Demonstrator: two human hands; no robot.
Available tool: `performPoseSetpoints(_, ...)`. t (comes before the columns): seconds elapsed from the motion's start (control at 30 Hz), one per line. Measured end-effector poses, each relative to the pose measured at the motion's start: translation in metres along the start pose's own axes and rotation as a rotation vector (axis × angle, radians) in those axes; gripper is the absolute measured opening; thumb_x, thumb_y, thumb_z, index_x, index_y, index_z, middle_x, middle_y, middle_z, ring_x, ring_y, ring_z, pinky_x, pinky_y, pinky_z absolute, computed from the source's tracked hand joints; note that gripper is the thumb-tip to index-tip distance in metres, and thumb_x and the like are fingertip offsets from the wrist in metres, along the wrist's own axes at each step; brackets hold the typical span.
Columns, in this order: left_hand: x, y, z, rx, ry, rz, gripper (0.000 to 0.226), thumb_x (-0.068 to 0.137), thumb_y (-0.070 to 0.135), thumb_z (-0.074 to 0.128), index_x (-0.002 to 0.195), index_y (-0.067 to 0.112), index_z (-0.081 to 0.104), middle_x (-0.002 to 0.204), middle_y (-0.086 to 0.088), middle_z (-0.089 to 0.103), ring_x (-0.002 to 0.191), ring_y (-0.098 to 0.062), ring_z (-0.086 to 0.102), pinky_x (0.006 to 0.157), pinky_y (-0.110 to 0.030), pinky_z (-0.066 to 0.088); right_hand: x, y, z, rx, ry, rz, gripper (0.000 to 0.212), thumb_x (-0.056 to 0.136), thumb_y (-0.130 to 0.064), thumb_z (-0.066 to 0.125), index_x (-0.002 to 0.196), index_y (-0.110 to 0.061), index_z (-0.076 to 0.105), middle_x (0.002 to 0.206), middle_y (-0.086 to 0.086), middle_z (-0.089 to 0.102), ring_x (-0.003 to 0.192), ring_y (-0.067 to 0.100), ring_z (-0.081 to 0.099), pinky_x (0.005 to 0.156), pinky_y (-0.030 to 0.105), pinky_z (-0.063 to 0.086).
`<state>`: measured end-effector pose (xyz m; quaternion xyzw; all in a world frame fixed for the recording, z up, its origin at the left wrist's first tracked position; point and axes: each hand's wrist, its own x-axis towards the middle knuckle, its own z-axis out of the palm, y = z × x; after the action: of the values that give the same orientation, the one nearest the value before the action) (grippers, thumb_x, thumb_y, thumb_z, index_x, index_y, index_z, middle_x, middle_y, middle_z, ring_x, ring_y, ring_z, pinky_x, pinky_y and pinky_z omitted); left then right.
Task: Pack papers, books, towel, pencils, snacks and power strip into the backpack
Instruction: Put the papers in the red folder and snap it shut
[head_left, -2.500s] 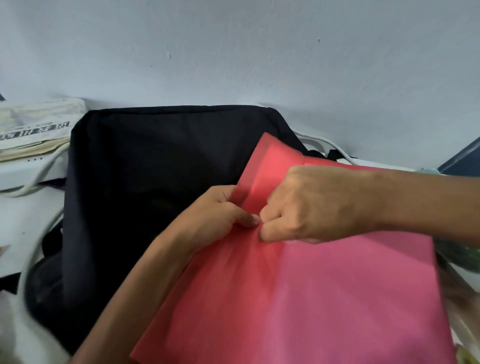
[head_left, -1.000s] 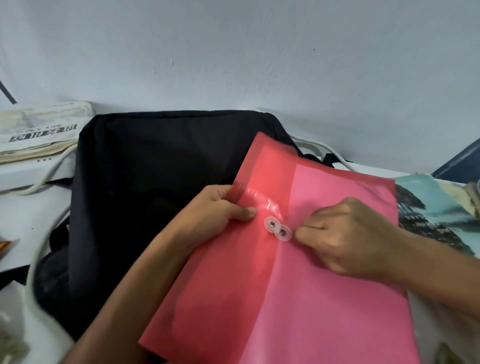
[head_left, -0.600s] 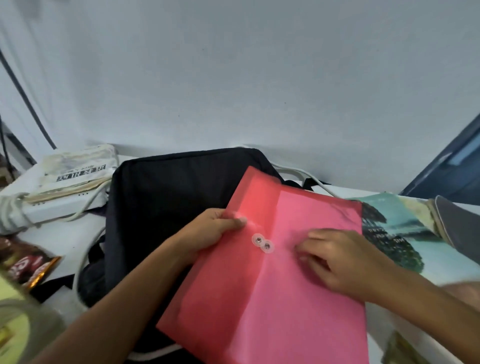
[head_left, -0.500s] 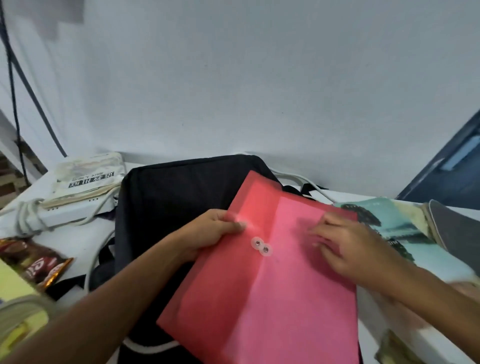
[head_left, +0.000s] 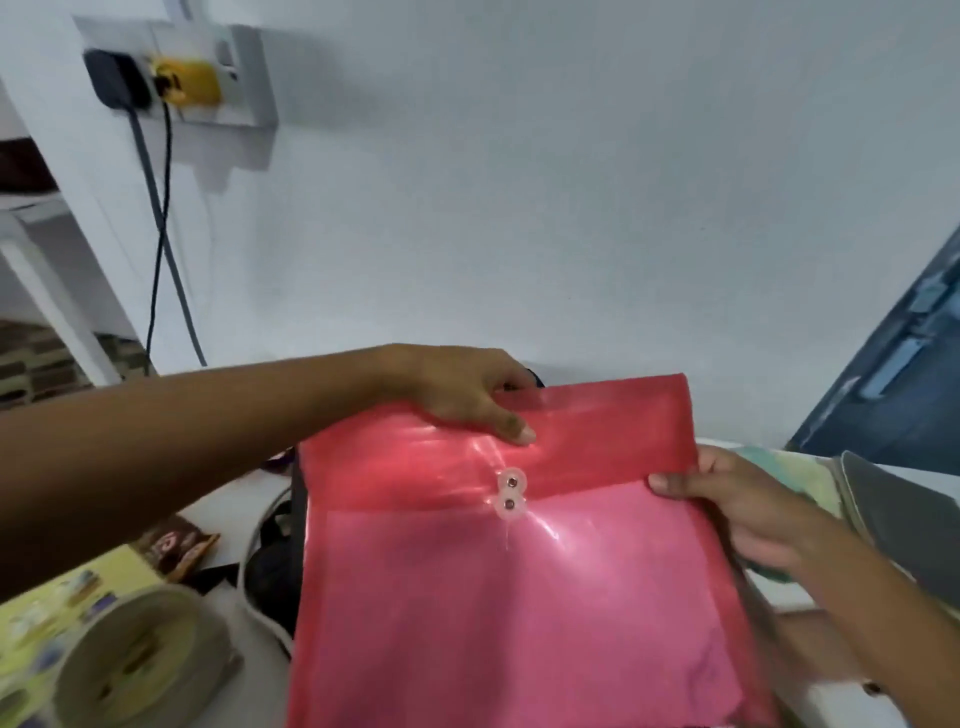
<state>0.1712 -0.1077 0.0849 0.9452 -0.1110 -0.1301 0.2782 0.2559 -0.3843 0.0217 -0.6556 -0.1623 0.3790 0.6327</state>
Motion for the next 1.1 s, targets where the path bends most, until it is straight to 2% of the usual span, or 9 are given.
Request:
performPoseSetpoints(0.1,0.004,-0.009,0.014,0.617,0.276,-0.075,0.043,0.085,0.031,0.063,0.124,0.02,0.051,0.115,-0.004,0.063,0.103,-0.026,0.059,0.084,-0.039,0.048,-0.001,0.036,0.004,0.089,0.152,0.035,0.095,0.011,-0.027,0.097,0.098,-0.001,0.066,0.087,0.02,0.072,0.07,0.027,0.07,0.056,0.028,0.056)
performPoseSetpoints(0.17,0.0,-0.021,0.04,0.622,0.361,-0.021,0.053,0.084,0.031,0.06,0.133,0.019,0.047,0.129,-0.006,0.056,0.121,-0.027,0.051,0.096,-0.041,0.044,-0.003,0.058,0.003,0.092,0.24,0.067,0.1,0.007,-0.029,0.096,0.099,-0.001,0.067,0.086,0.021,0.072,0.07,0.029,0.07,0.058,0.03,0.056)
performPoseSetpoints(0.3,-0.017,-0.048,0.12,0.61,0.375,-0.049,0.06,0.083,0.055,0.05,0.13,0.018,0.052,0.141,-0.011,0.05,0.137,-0.034,0.038,0.101,-0.065,0.036,-0.003,0.079,0.0,-0.151,0.456,0.051,0.071,0.061,0.002,0.083,0.125,-0.006,0.054,0.095,0.015,0.069,0.081,0.028,0.067,0.072,0.039,0.054)
performPoseSetpoints(0.47,-0.028,-0.074,0.175,0.597,0.418,-0.104,0.074,0.087,0.074,0.031,0.139,0.022,0.044,0.153,-0.011,0.033,0.142,-0.038,0.021,0.107,-0.07,0.018,0.001,0.079,0.016,-1.111,0.706,-0.317,0.075,0.071,-0.013,0.069,0.141,-0.014,0.041,0.138,0.015,0.038,0.127,0.034,0.04,0.104,0.046,0.037)
performPoseSetpoints(0.6,-0.026,-0.076,0.181,0.56,0.434,-0.11,0.079,0.086,0.078,0.028,0.147,0.027,0.031,0.159,-0.008,0.019,0.147,-0.033,0.007,0.109,-0.06,-0.001,0.013,0.101,0.051,-1.337,0.351,-0.56,0.06,0.085,-0.048,0.047,0.138,-0.019,0.048,0.15,0.011,0.036,0.14,0.034,0.031,0.111,0.05,0.029)
performPoseSetpoints(0.7,-0.025,-0.081,0.185,0.54,0.417,-0.132,0.083,0.084,0.081,0.028,0.149,0.03,0.027,0.159,-0.007,0.018,0.147,-0.028,0.003,0.11,-0.059,-0.005,0.021,0.121,0.059,-1.512,0.186,-0.475,0.075,0.089,-0.069,0.026,0.15,-0.024,0.024,0.159,0.005,0.014,0.147,0.029,0.001,0.115,0.048,0.002)
performPoseSetpoints(0.83,-0.023,-0.083,0.187,0.549,0.379,-0.155,0.091,0.079,0.086,0.027,0.15,0.031,0.023,0.16,-0.005,0.013,0.148,-0.031,-0.002,0.11,-0.06,-0.008,0.021,0.133,0.059,-1.581,0.164,-0.39,0.089,0.082,-0.084,0.022,0.151,-0.028,0.022,0.158,0.003,0.013,0.147,0.029,0.001,0.11,0.052,0.0)
performPoseSetpoints(0.97,-0.02,-0.086,0.188,0.562,0.346,-0.186,0.099,0.073,0.091,0.019,0.152,0.032,0.012,0.161,-0.002,0.001,0.146,-0.03,-0.015,0.108,-0.063,-0.016,0.022,0.125,0.063,-1.524,0.086,-0.231,0.103,0.064,-0.093,0.003,0.148,-0.037,-0.015,0.152,-0.007,-0.031,0.138,0.021,-0.036,0.112,0.049,-0.019)
performPoseSetpoints(1.1,-0.018,-0.086,0.185,0.548,0.255,-0.213,0.108,0.063,0.095,0.001,0.151,0.032,-0.005,0.159,-0.001,-0.017,0.141,-0.027,-0.031,0.106,-0.061,-0.023,0.023,0.103,0.063,-1.472,-0.072,-0.103,0.111,0.055,-0.096,0.011,0.149,-0.038,-0.008,0.153,-0.01,-0.026,0.142,0.018,-0.028,0.116,0.046,-0.013)
